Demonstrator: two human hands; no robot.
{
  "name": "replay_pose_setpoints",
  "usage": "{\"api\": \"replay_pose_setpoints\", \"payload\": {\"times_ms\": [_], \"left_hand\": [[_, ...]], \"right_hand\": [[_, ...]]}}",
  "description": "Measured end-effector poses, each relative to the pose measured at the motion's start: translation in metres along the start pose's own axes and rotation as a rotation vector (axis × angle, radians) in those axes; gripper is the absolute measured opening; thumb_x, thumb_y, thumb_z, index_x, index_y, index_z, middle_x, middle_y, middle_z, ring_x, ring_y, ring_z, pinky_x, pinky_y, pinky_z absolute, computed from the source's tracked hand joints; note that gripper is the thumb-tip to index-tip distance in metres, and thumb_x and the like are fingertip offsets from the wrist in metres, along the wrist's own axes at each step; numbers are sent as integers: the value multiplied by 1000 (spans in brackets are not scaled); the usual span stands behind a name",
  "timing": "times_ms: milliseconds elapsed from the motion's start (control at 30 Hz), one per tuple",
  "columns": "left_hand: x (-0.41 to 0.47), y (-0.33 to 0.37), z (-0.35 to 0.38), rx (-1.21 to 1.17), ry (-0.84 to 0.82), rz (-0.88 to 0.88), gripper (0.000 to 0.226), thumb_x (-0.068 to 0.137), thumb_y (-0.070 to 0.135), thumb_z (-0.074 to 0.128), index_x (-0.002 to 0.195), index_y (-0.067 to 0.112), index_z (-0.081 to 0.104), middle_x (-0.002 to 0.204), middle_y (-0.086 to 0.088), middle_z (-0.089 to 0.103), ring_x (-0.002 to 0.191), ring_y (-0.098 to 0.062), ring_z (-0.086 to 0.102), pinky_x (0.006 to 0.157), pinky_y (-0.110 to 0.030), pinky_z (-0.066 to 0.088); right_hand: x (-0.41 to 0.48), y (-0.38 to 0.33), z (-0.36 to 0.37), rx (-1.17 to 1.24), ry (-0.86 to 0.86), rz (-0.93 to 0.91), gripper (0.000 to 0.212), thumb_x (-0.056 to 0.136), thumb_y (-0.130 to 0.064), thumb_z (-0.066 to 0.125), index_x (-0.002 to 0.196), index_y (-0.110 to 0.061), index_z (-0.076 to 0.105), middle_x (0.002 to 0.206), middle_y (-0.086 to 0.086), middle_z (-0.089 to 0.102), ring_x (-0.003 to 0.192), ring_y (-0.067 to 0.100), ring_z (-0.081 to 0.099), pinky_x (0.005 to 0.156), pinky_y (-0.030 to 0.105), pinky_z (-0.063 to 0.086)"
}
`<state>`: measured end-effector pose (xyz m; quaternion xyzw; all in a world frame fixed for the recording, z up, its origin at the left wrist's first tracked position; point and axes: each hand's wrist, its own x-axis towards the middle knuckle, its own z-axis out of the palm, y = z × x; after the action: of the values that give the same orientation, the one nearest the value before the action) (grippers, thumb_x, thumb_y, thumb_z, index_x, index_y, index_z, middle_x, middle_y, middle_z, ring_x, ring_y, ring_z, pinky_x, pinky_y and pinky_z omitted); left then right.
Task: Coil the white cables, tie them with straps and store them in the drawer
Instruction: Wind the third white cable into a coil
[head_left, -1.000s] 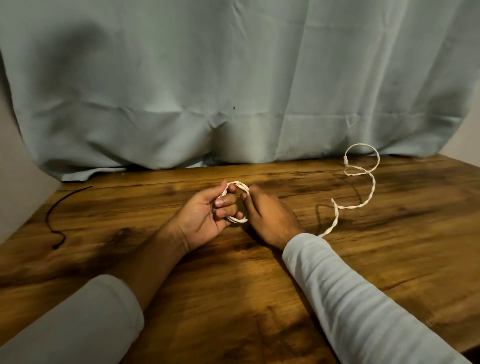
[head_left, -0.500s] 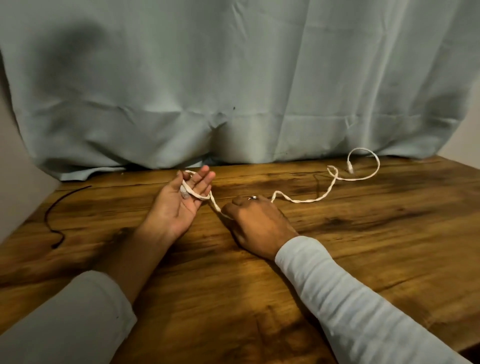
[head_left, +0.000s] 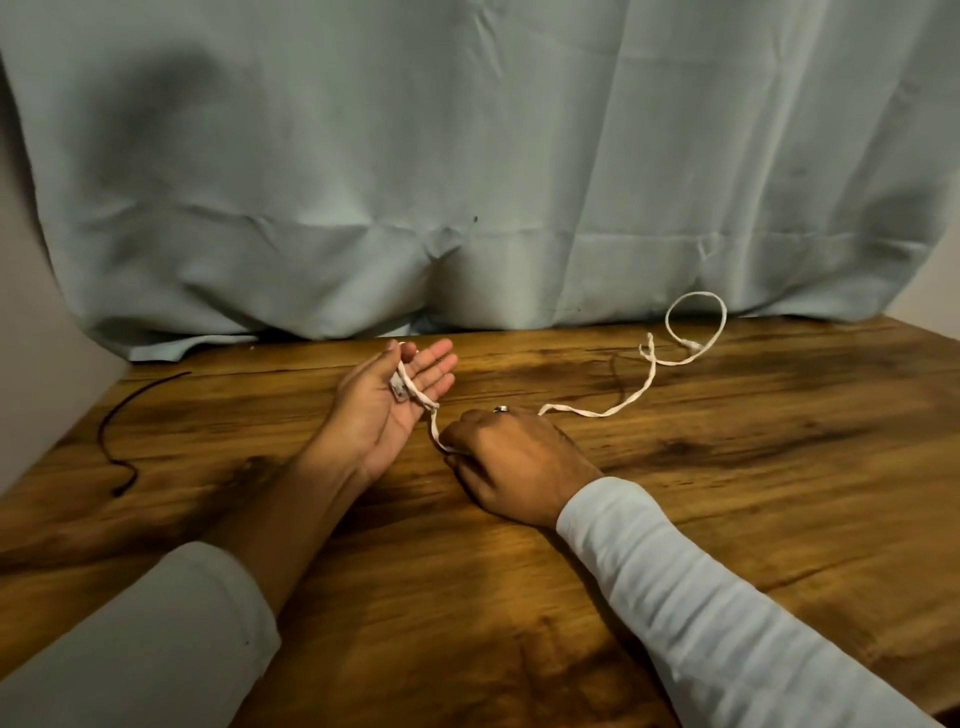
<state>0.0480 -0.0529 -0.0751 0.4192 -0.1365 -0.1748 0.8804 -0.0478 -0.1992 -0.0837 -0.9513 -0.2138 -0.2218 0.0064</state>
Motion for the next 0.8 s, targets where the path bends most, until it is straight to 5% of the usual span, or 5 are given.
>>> {"api": "replay_pose_setpoints", "payload": {"times_ms": [133, 300, 400, 600, 800], "left_hand": [[-1, -9, 0, 252, -31, 50, 29, 110, 20, 38, 91, 13, 58, 126, -15, 72, 129, -22, 62, 113, -38, 39], [-5, -19, -5, 801, -110, 185, 26, 107, 32, 48, 92, 21, 65, 102, 1, 74, 98, -11, 67, 92, -41, 50], [-3, -19, -10, 981, -157, 194, 37, 95, 53, 53, 94, 18, 63, 94, -12, 69, 88, -18, 62, 91, -60, 51], [-6, -19, -6, 918, -269, 122, 33, 110, 30, 40, 92, 13, 61, 57, 2, 52, 51, -17, 51, 59, -38, 43], [-11, -18, 4, 667, -390, -79, 37, 110, 27, 36, 106, 7, 67, 62, 0, 45, 57, -16, 48, 62, -35, 37]], "right_hand": [[1, -3, -4, 33, -45, -16, 18, 91, -22, 57, 105, -18, 66, 106, 6, 71, 95, 29, 64, 81, 36, 47], [-3, 3, -16, 105, 94, 21, 18, 95, -25, 64, 111, -18, 67, 110, 3, 73, 99, 24, 65, 87, 37, 50], [-8, 9, -21, 119, 239, 114, 14, 94, -30, 68, 103, -19, 65, 101, -1, 69, 92, 20, 62, 75, 32, 47], [-15, 29, -22, 200, 327, 240, 22, 100, -37, 59, 109, -21, 69, 103, -3, 63, 91, 15, 59, 75, 39, 52], [-15, 40, -20, 142, 337, 276, 35, 102, -42, 46, 125, -25, 68, 108, 1, 63, 98, 22, 61, 78, 41, 53]]}}
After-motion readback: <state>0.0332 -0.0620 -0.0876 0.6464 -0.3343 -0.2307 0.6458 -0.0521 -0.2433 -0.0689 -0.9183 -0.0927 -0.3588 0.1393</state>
